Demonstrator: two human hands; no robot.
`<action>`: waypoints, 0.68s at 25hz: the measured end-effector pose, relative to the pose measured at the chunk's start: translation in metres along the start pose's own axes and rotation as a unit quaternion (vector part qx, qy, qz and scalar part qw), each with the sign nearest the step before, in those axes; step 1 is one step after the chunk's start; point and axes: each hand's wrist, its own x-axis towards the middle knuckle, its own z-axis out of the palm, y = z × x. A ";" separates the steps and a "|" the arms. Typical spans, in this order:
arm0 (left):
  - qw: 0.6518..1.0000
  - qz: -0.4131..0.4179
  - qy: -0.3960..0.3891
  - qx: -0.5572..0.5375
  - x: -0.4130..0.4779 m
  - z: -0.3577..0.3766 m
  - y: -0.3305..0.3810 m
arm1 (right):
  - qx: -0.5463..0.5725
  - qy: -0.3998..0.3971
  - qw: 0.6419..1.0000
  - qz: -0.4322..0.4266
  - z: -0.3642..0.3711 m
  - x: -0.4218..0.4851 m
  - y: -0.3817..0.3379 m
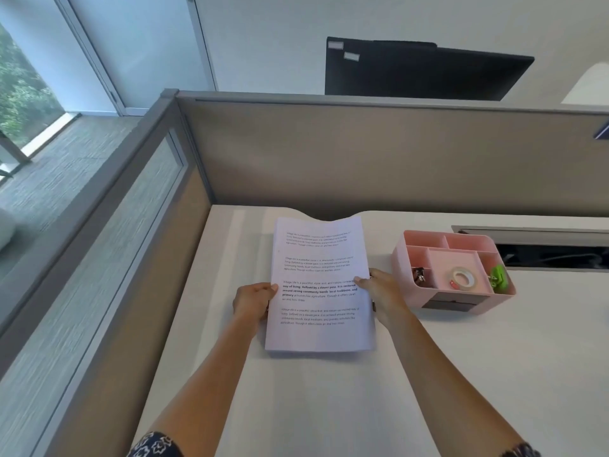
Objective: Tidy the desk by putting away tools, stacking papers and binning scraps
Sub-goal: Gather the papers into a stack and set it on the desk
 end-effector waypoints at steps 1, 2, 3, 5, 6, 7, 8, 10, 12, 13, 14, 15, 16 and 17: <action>1.000 0.005 0.003 0.011 0.008 0.002 0.004 | -0.002 0.005 1.000 0.001 0.003 0.009 -0.001; 1.000 0.009 0.005 0.019 0.016 0.003 0.006 | -0.017 0.011 1.000 0.001 0.005 0.016 -0.002; 1.000 0.013 0.006 0.027 0.022 0.005 0.009 | -0.035 0.020 0.999 -0.001 0.008 0.025 -0.003; 0.998 0.027 0.023 0.053 0.026 0.010 0.015 | -0.091 0.039 0.995 -0.007 0.014 0.037 -0.003; 0.996 0.035 0.034 0.077 0.027 0.011 0.017 | -0.128 0.048 0.990 -0.012 0.017 0.039 -0.004; 0.993 0.043 0.042 0.102 0.027 0.012 0.018 | -0.174 0.057 0.983 -0.021 0.020 0.040 -0.005; 0.990 0.047 0.045 0.127 0.027 0.013 0.020 | -0.224 0.065 0.972 -0.031 0.023 0.040 -0.006; 0.981 0.057 0.048 0.178 0.027 0.012 0.019 | -0.307 0.071 0.948 -0.044 0.024 0.041 -0.004; 0.977 0.062 0.044 0.200 0.028 0.007 0.017 | -0.355 0.074 0.931 -0.043 0.023 0.039 -0.003; 0.978 0.061 0.040 0.196 0.029 0.005 0.015 | -0.377 0.077 0.922 -0.046 0.022 0.036 -0.004; 0.980 0.058 0.037 0.189 0.026 0.003 0.014 | -0.399 0.083 0.912 -0.049 0.022 0.032 -0.004; 0.979 0.061 0.039 0.192 0.023 0.001 0.013 | -0.421 0.089 0.901 -0.055 0.022 0.029 -0.004; 0.975 0.067 0.043 0.209 0.018 -0.001 0.013 | -0.438 0.092 0.892 -0.058 0.022 0.023 -0.003; 0.966 0.081 0.052 0.239 0.011 -0.003 0.012 | -0.454 0.090 0.885 -0.060 0.022 0.017 -0.002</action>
